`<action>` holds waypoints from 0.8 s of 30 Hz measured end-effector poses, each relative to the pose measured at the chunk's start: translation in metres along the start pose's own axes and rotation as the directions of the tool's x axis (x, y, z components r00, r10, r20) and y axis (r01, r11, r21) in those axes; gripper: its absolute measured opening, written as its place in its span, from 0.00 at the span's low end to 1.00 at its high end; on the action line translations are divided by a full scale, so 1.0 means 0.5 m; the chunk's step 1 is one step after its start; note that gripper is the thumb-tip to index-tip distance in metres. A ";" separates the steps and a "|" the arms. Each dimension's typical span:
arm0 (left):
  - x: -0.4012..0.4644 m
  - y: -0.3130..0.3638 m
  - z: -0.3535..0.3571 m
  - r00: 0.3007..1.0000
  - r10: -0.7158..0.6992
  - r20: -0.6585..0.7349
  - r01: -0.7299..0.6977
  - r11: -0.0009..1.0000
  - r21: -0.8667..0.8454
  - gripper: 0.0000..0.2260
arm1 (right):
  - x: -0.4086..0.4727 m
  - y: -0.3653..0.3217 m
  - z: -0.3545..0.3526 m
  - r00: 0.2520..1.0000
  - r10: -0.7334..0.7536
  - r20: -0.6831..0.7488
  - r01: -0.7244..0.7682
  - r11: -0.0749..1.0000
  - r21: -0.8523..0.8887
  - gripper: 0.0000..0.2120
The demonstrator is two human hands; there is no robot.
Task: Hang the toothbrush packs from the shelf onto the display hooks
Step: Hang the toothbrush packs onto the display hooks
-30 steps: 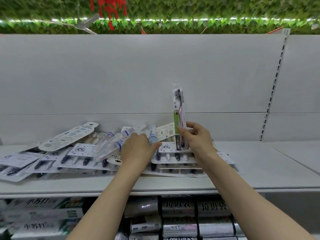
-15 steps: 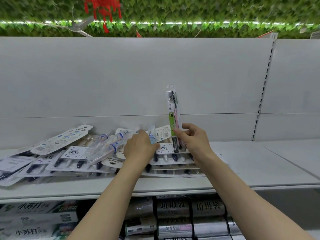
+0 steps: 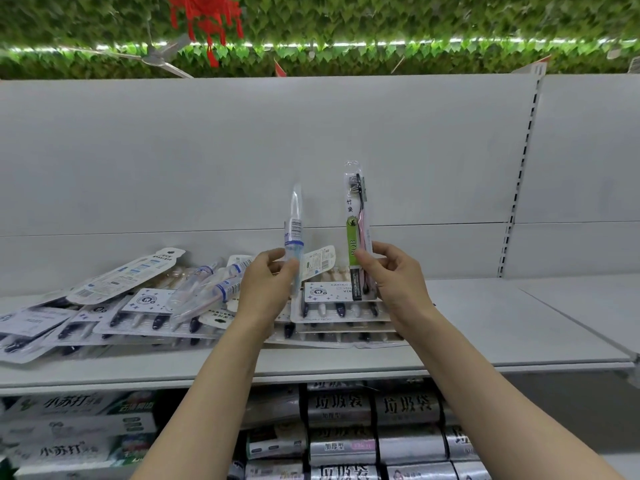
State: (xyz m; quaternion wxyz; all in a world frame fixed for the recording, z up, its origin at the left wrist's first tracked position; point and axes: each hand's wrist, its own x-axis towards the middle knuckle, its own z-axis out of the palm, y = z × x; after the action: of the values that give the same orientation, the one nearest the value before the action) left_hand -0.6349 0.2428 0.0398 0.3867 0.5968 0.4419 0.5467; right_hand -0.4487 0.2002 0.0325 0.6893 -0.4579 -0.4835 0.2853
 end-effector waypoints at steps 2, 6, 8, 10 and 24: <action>-0.021 0.001 0.000 0.997 -0.050 0.059 0.060 0.981 -0.184 0.14 | -0.005 0.002 -0.003 1.000 0.000 -0.009 0.000 1.000 0.011 0.11; -0.063 -0.002 -0.012 0.995 -0.043 0.094 0.073 0.935 -0.346 0.06 | -0.029 -0.002 -0.002 0.999 0.002 0.036 -0.004 0.998 0.057 0.11; -0.083 -0.005 -0.021 0.997 -0.027 0.070 0.052 0.926 -0.373 0.05 | -0.045 -0.004 0.005 0.998 0.004 0.065 -0.010 0.995 0.099 0.10; -0.102 -0.010 -0.036 0.999 -0.027 0.029 0.036 0.920 -0.389 0.07 | -0.057 -0.001 0.015 0.997 0.006 0.083 -0.016 0.992 0.126 0.09; -0.270 -0.042 -0.273 0.984 -0.104 -0.146 0.049 0.939 -0.341 0.17 | -0.251 0.014 0.319 0.959 0.071 0.276 -0.126 0.974 0.188 0.09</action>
State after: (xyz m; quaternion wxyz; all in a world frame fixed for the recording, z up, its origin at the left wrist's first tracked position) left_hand -0.7742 0.1180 -0.0078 0.4666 0.4581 0.3950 0.6453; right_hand -0.6425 0.1548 -0.0067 0.6459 -0.3656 -0.5168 0.4267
